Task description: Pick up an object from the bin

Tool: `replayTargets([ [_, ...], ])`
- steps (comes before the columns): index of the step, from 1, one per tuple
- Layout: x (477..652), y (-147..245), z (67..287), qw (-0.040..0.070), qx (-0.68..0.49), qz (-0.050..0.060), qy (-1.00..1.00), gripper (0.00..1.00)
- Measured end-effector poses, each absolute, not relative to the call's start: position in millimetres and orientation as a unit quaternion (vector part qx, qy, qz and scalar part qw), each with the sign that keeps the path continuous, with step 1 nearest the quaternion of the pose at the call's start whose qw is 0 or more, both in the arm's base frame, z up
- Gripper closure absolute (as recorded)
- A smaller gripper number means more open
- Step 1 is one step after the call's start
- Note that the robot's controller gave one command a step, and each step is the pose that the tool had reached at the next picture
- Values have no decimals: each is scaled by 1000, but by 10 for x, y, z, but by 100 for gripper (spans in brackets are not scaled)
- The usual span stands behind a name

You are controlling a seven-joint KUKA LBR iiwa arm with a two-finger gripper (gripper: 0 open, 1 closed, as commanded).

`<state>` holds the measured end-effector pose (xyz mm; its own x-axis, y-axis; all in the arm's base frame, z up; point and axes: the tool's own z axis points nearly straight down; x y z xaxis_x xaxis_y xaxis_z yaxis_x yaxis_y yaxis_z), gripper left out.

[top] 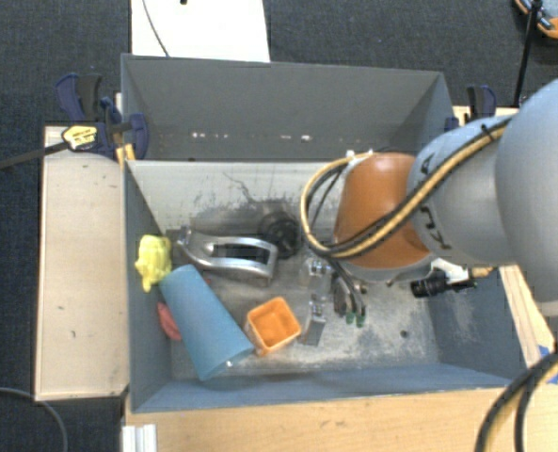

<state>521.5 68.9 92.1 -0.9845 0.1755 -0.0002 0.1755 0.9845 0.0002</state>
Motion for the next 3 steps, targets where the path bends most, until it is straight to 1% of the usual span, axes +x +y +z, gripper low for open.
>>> replayTargets([
  [1,5200,735,885,1,86,0,996,0],
  [2,5121,732,774,0,-47,0,999,0],
  [3,5125,812,751,1,-117,0,993,0],
])
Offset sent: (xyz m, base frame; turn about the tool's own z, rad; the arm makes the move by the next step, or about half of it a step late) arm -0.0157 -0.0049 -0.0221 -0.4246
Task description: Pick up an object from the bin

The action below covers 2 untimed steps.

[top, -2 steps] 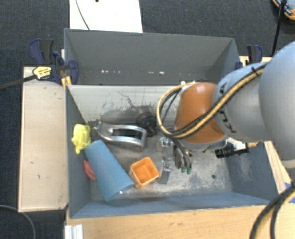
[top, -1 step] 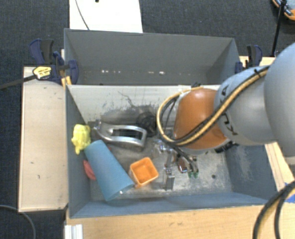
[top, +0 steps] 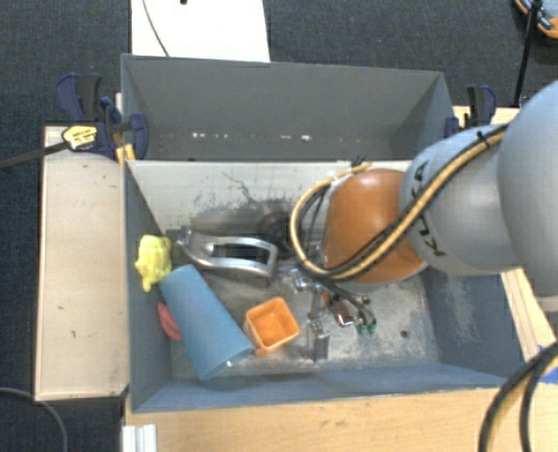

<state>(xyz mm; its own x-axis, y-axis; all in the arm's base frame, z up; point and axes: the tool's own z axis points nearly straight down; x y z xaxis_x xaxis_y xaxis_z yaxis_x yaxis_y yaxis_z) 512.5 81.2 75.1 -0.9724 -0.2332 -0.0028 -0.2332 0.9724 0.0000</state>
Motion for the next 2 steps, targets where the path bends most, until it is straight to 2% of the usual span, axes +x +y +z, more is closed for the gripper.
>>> replayTargets([
  [1,5096,979,731,0,-6,0,1000,0],
  [2,5101,1139,721,-1,-103,-2,995,0],
])
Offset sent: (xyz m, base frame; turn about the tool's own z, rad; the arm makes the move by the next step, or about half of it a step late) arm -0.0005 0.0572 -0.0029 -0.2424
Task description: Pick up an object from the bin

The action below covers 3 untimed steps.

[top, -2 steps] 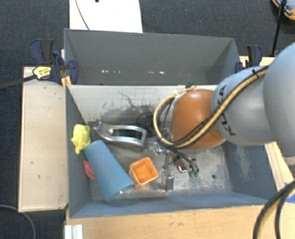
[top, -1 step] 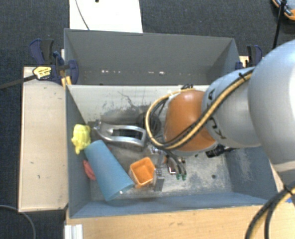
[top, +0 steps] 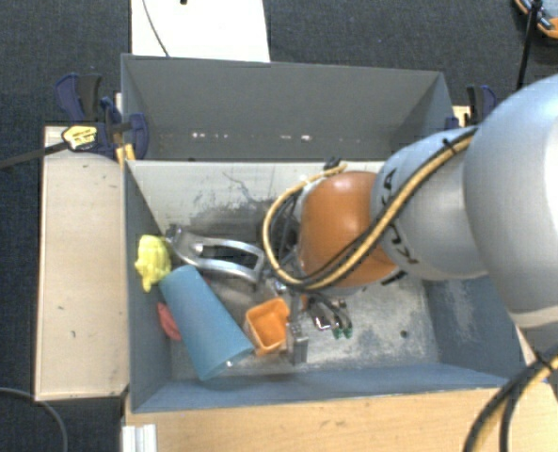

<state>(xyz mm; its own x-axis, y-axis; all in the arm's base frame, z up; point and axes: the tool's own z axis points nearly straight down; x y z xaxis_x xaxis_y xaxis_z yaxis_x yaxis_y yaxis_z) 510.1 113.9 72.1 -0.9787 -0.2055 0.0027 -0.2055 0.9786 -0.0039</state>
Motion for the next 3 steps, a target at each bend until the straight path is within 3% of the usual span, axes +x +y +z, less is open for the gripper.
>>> replayTargets([
  [1,4911,1401,709,-1,-54,0,-999,100],
  [2,4911,1401,709,-1,-54,0,-999,100],
  [3,4866,1282,1239,3,-49,1,-999,100],
])
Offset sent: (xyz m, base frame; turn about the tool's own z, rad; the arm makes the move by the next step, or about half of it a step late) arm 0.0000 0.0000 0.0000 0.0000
